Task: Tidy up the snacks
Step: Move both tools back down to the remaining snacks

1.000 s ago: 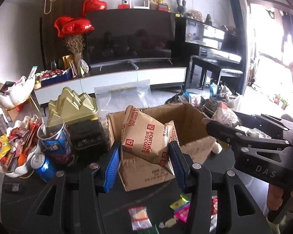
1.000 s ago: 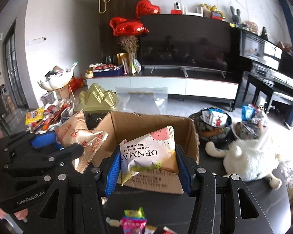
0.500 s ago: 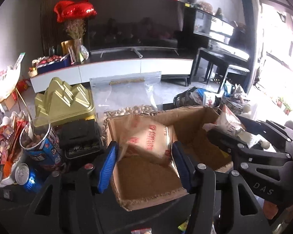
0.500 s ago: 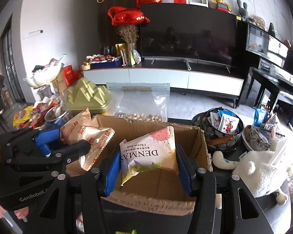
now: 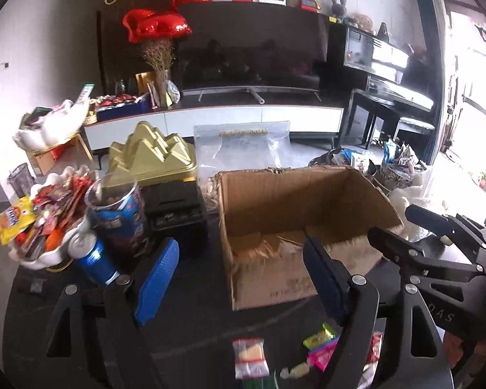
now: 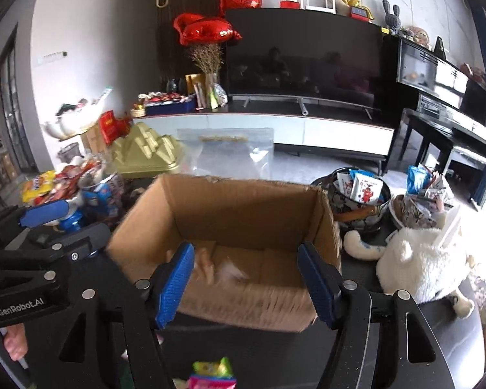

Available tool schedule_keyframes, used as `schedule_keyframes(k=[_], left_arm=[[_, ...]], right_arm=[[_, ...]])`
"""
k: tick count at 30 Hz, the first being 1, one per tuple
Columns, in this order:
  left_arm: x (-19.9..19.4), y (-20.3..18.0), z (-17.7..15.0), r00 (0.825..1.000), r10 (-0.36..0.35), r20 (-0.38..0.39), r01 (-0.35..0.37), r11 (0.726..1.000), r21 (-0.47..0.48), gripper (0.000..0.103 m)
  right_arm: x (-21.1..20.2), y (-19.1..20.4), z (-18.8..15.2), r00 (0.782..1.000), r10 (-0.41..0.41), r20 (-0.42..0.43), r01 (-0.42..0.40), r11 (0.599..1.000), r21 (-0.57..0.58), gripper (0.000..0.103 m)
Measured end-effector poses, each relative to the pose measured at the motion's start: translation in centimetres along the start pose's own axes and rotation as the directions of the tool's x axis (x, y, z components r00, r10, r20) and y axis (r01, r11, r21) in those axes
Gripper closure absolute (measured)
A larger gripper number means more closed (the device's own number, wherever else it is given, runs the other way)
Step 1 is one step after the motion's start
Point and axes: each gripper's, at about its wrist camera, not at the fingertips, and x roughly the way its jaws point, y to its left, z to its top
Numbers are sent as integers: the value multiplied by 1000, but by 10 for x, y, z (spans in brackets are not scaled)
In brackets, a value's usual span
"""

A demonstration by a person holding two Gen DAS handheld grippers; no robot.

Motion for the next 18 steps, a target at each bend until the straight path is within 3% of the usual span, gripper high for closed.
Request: schedule_keyframes(k=[5,18], left_arm=[[-30,-5,-21,999,1,53,-2,1000,25,21],[-58,-7,-83,999,-18,32,18,1000,21,21]], right_arm=[[-27,8,-23,999,34,10,-35,999,16,36],[-68,23,-74,999,34,9,-34,999,13,36]])
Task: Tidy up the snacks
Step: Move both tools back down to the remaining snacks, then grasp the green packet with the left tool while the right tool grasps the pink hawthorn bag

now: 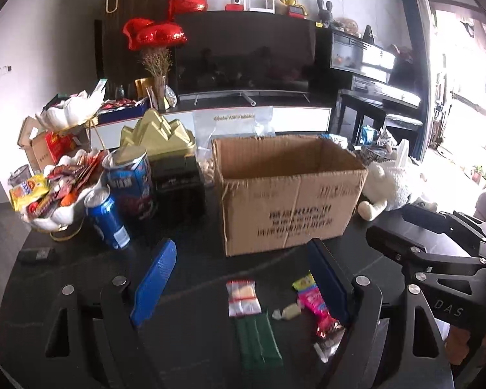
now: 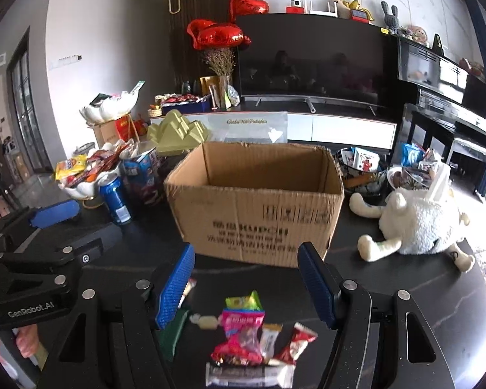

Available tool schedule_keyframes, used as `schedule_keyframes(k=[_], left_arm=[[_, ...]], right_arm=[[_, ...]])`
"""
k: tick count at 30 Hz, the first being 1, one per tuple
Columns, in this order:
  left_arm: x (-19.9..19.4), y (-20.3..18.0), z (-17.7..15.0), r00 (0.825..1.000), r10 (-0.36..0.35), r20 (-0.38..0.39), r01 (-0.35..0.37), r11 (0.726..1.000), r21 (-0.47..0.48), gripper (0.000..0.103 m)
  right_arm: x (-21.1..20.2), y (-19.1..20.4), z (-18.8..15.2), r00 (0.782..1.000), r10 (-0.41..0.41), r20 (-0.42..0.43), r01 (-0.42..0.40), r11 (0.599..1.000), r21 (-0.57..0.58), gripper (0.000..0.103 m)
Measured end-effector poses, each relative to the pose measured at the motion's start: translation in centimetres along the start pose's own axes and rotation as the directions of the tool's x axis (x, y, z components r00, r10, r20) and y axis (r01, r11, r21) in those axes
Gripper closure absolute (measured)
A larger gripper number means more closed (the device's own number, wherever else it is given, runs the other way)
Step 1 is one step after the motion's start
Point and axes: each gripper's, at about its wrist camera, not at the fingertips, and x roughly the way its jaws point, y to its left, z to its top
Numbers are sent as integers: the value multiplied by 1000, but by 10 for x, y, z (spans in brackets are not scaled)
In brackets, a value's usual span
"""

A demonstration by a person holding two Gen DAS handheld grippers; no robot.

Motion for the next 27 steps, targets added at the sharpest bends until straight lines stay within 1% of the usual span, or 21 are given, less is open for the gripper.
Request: schedule_keyframes(k=[4,6,11,13,16,19,23,25,27], left_arm=[[1,-3,-21,999,-3,-34,4,1000,8,20],[6,-3,-28,998,-16,-56,16,1000,1,20],[22,-5,-44,993,-29,-111,29,1000,-4,20],[31,-6,-52,989,-43,-143,42,999,-5,20],[42,-7,-60,984,-41,-172,43,999,3,20],[51,-8,-67,978,-45,-203,47,999,8,20],[63,-6,-78,969,-43,-244,48,999,15,20],[69,-6,-83,963,-49,-265,54,998,13,20],[78,-6,-88,953,-68,-296,71,997,-2,21]], right_arm=[[0,-1,-17,1000,3,-24,-2,1000,16,36],[3,-2,-26,999,5,-53,-4,1000,29,36],[14,-5,-43,992,42,-115,-34,997,67,36],[20,-5,-48,990,41,-135,-33,997,63,36],[31,-6,-56,985,48,-165,-38,997,64,36],[43,-5,-65,976,68,-206,-55,996,66,37],[60,-6,-75,962,95,-255,-77,994,77,41],[66,-6,-79,958,93,-271,-75,994,77,41],[72,-5,-83,954,87,-286,-69,995,72,43]])
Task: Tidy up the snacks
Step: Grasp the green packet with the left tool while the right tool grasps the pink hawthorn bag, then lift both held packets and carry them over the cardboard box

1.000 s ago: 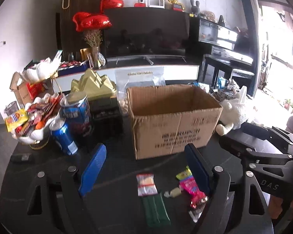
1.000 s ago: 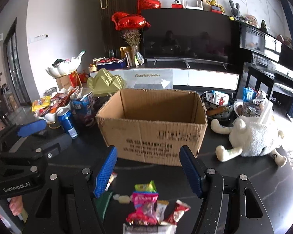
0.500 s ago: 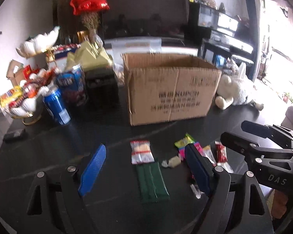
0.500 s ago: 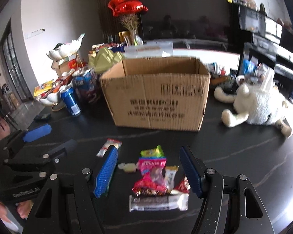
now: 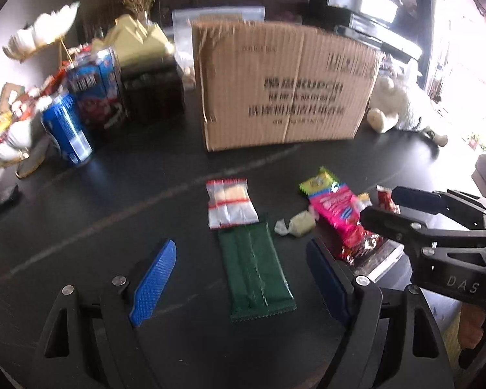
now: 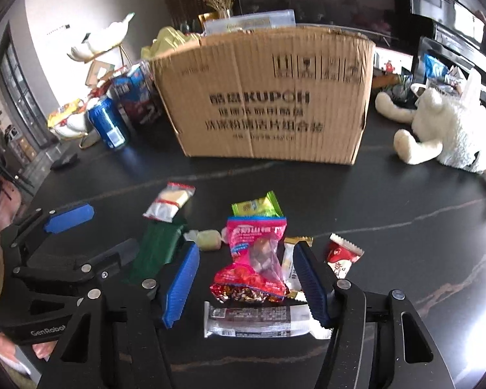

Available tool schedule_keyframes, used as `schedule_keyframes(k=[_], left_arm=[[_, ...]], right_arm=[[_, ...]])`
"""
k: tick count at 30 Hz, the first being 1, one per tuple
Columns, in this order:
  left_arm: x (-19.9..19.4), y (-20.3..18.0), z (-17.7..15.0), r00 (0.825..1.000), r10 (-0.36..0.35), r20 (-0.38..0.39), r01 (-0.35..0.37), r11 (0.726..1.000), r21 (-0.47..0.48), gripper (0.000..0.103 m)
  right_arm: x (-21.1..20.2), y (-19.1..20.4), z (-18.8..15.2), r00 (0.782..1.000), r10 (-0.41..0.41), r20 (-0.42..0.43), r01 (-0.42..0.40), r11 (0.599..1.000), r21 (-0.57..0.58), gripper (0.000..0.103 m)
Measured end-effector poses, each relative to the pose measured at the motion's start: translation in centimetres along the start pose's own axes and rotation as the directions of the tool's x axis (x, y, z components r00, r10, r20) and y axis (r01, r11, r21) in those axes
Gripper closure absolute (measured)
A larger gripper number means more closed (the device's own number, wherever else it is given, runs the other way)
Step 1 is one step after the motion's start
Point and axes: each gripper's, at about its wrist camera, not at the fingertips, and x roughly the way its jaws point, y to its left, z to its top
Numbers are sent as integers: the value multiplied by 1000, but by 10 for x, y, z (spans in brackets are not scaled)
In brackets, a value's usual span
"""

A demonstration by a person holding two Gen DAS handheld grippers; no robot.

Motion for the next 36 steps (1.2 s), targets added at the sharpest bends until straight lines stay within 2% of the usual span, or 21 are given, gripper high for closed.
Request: schedule_keyframes(k=[3,11,14,21,28,30,36], left_arm=[[10,1,-3,999,-37,-35,36,999,-16,23],[23,0,-7,998,-36,-42,36,999,-3,29],[28,2,-8,998,-48,-48,48,999,-16,31],[38,3,-8,996,-73,-61,70,997,-35,37],[43,1,-10,997,-46,-56,45,999,-27,44],[43,1,-10,998,-44,-52,43,999,-24,54],[43,1,-10,998,-43,-50,42,999,-25,56]], right_arm=[[8,-1,-2,1000,5,-20,-5,1000,1,45],[16,-1,-3,999,18,-29,-18,1000,-8,48],[22,-3,-4,998,28,-48,-28,1000,0,51],[31,-2,-6,998,20,-66,-20,1000,-5,51],[36,-4,-6,997,36,-74,-35,999,9,51],[37,-4,-6,996,42,-76,-41,999,12,51],[41,-4,-2,996,55,-77,-54,998,21,51]])
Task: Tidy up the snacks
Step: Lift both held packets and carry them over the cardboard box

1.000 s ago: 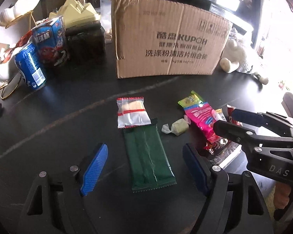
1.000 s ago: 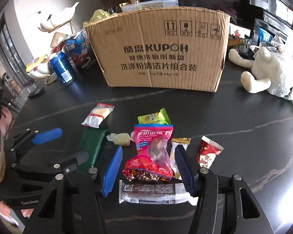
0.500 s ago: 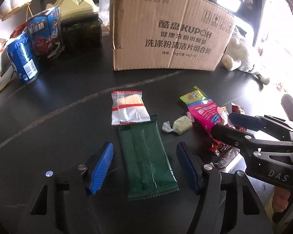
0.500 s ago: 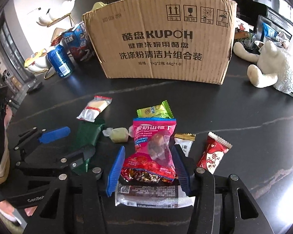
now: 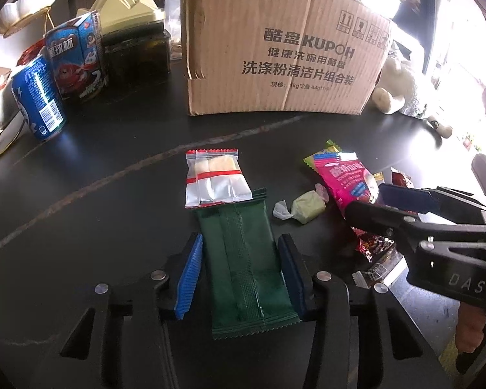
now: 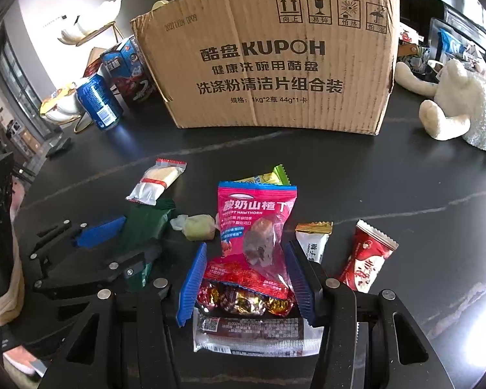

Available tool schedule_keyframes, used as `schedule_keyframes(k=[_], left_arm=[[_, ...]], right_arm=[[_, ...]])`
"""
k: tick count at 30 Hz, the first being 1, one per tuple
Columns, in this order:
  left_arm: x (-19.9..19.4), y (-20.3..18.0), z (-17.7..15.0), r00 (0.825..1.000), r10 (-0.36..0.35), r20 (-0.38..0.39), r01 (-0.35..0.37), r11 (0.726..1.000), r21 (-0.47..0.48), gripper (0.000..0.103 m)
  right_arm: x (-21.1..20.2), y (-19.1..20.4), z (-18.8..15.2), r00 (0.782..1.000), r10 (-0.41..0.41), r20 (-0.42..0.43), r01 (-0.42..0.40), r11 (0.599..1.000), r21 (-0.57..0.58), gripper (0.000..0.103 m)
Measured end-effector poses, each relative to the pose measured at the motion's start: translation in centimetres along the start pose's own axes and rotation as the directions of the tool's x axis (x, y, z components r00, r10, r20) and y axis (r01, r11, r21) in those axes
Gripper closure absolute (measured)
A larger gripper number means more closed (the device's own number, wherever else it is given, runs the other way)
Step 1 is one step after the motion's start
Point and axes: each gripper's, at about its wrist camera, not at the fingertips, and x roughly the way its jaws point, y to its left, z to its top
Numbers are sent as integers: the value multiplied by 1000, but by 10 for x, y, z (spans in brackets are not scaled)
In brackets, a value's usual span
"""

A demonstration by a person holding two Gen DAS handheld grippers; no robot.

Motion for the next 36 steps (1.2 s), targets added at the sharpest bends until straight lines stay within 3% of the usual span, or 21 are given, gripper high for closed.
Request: schedule_keyframes(k=[9,16,20,23,36], left_arm=[[-2,2,-1,999,-32,-15,31,999,-24,58],[-10,0,0,1000,-30,4,30,999,-23,58],[-18,0,1,999,-44,21,45,999,-27,58],[-23,-2,2,998,-40,38,41,999,-20,58],[-50,-8,8,992,-35,119,36,999,-7,58]], right_arm=[[4,-2,8,1000,-2,30,2,1000,10,51],[16,-8,10,1000,18,-1,-18,999,38,51],[17,-6,9,1000,14,2,-14,999,36,60],[14,-7,8,1000,5,14,-5,999,43,65],[-26,-2,10,993,8,114,-12,999,31,65]])
